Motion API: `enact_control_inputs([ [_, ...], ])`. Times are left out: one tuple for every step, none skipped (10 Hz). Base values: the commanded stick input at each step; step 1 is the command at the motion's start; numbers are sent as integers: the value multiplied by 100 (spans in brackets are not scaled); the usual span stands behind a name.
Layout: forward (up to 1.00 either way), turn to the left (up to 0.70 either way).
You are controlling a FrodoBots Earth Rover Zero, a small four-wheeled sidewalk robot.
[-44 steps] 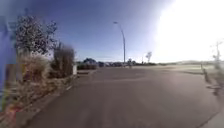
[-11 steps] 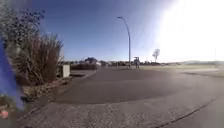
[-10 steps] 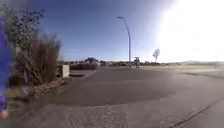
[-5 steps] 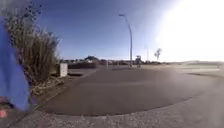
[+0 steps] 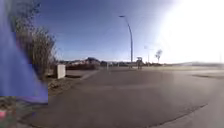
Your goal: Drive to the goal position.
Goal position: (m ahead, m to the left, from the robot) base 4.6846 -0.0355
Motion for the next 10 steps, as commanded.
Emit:
enact_control_inputs([
  [70,0],
  [70,0],
  [70,0],
  [70,0],
  [70,0],
  [70,0],
  [70,0],
  [70,0],
  [70,0],
  [70,0],
])
